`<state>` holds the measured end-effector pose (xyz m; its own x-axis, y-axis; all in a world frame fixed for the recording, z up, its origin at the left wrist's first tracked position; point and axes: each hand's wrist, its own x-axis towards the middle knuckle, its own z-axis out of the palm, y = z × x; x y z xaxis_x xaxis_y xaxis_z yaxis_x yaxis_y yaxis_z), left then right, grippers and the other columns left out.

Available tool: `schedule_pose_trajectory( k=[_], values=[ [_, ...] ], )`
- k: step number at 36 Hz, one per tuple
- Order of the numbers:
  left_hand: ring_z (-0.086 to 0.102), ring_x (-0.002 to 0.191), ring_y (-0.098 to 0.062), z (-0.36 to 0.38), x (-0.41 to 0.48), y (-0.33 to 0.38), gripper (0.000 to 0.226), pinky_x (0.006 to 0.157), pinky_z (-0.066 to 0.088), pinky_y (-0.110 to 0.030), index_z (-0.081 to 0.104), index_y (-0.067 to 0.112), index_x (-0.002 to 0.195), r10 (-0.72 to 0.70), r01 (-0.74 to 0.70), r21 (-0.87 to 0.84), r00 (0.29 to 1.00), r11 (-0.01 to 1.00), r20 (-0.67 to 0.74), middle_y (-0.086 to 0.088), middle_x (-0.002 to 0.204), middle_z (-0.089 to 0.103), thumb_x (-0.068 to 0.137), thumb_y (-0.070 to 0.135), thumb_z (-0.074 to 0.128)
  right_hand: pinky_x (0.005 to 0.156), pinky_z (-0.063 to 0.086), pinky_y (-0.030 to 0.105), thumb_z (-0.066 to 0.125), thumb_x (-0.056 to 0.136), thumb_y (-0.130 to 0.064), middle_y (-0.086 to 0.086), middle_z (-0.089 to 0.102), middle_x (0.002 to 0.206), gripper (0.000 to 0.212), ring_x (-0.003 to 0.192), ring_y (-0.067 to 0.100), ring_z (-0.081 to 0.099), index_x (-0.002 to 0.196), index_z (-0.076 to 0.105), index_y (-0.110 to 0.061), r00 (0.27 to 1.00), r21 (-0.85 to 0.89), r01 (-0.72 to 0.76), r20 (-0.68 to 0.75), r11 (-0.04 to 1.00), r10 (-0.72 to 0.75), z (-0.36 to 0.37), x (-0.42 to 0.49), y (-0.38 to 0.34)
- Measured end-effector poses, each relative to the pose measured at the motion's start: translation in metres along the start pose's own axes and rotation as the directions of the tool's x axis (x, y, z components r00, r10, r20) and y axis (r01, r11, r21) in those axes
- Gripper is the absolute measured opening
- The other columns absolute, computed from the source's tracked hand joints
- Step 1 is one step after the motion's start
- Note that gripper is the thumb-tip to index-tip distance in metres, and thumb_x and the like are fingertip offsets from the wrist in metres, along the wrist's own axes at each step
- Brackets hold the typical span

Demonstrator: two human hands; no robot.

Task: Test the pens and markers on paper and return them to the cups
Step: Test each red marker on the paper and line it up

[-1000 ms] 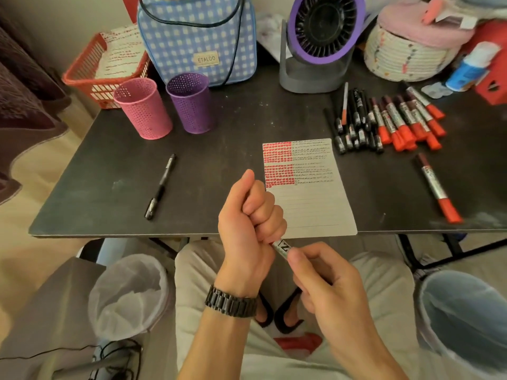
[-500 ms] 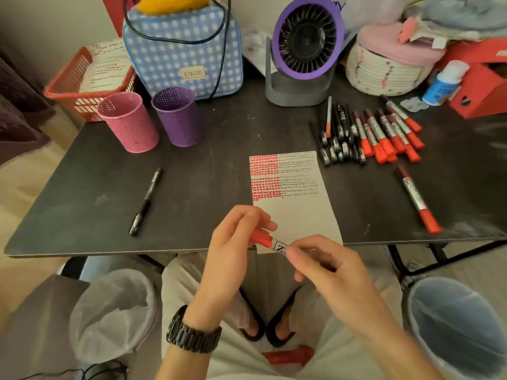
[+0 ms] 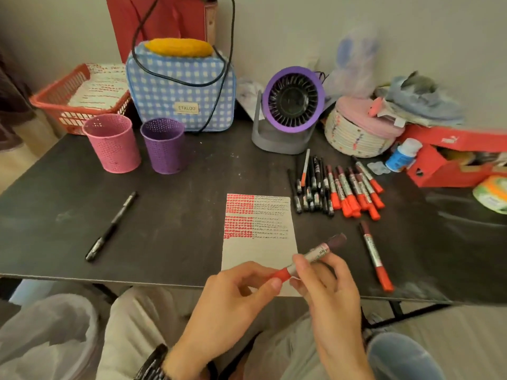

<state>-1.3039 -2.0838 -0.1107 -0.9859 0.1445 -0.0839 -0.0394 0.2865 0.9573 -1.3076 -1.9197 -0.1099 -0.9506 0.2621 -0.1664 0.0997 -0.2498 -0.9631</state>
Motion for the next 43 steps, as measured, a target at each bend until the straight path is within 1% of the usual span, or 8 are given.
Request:
schedule_pose_trajectory(
  k=[5,8,11,14,18,21,28,43],
  values=[
    [0.061,0.090,0.002,-0.005,0.012,0.006,0.023,0.070,0.046,-0.013,0.062,0.065,0.108,0.075,-0.101,0.186,0.987,0.977,0.140,0.037,0.105,0.066,0.085,0.066,0.060,0.068,0.060,0.023,0.083,0.074,-0.022,0.007,0.079,0.095,0.032,0.088,0.019,0.077,0.105,0.076,-0.021,0.994,-0.144,0.077,-0.062,0.987,-0.087,-0.023,0.010,-0.016],
    [0.054,0.104,0.009,-0.023,0.028,0.000,0.035,0.073,0.044,-0.015,0.056,0.063,0.112,0.161,-0.142,0.369,0.987,0.919,-0.022,0.044,0.116,0.055,0.081,0.078,0.046,0.063,0.059,0.020,0.082,0.081,-0.019,-0.001,0.080,0.093,0.026,0.084,0.010,0.076,0.104,0.079,-0.031,0.976,-0.329,0.133,-0.123,0.935,-0.182,-0.060,0.030,-0.046],
    [0.048,0.112,0.007,-0.045,0.052,-0.010,0.032,0.087,0.045,-0.023,0.055,0.055,0.116,0.242,-0.125,0.522,0.957,0.844,-0.161,0.039,0.117,0.053,0.089,0.068,0.043,0.064,0.058,0.021,0.081,0.083,-0.030,-0.011,0.078,0.085,0.020,0.078,0.003,0.073,0.092,0.078,-0.048,0.967,-0.587,0.136,-0.098,0.798,-0.237,-0.100,0.056,-0.079],
    [0.049,0.129,-0.017,-0.065,0.074,-0.027,0.040,0.103,0.047,-0.041,0.057,0.038,0.134,0.272,-0.087,0.655,0.944,0.751,-0.186,0.013,0.135,0.058,0.096,0.048,0.050,0.089,0.054,0.040,0.078,0.083,-0.043,-0.014,0.077,0.084,0.009,0.092,0.011,0.072,0.091,0.075,-0.046,0.979,-0.817,0.062,-0.061,0.574,-0.193,-0.132,0.089,-0.095],
    [0.040,0.143,-0.027,-0.075,0.089,-0.047,0.055,0.116,0.035,-0.053,0.052,0.038,0.143,0.168,-0.005,0.768,0.976,0.641,-0.135,-0.001,0.150,0.050,0.095,0.054,0.032,0.079,0.043,0.029,0.078,0.085,-0.042,-0.026,0.067,0.077,0.018,0.090,0.011,0.065,0.102,0.077,-0.039,0.995,-0.930,-0.037,-0.067,0.366,-0.070,-0.149,0.119,-0.094],
    [0.039,0.144,-0.027,-0.075,0.091,-0.055,0.054,0.117,0.033,-0.055,0.053,0.043,0.141,0.153,0.011,0.781,0.979,0.624,-0.136,0.000,0.153,0.047,0.094,0.058,0.030,0.081,0.044,0.028,0.079,0.084,-0.045,-0.011,0.075,0.091,0.032,0.096,0.016,0.069,0.112,0.078,-0.030,0.996,-0.955,-0.063,-0.078,0.288,-0.042,-0.158,0.134,-0.085],
    [0.035,0.147,-0.024,-0.076,0.091,-0.052,0.057,0.120,0.027,-0.052,0.049,0.046,0.142,0.134,0.015,0.779,0.983,0.627,-0.127,0.004,0.157,0.042,0.092,0.062,0.028,0.086,0.058,0.040,0.084,0.079,-0.043,-0.017,0.072,0.078,0.022,0.082,0.009,0.070,0.098,0.073,-0.041,0.997,-0.929,-0.078,-0.079,0.363,0.012,-0.165,0.147,-0.067],
    [0.031,0.149,-0.023,-0.074,0.088,-0.046,0.063,0.122,0.023,-0.051,0.050,0.043,0.143,0.120,0.017,0.772,0.985,0.635,-0.120,0.003,0.159,0.039,0.089,0.064,0.025,0.086,0.058,0.041,0.077,0.085,-0.044,-0.016,0.076,0.077,0.003,0.082,0.012,0.072,0.087,0.075,-0.043,0.997,-0.915,-0.048,-0.066,0.400,-0.031,-0.164,0.133,-0.062]
  ],
)
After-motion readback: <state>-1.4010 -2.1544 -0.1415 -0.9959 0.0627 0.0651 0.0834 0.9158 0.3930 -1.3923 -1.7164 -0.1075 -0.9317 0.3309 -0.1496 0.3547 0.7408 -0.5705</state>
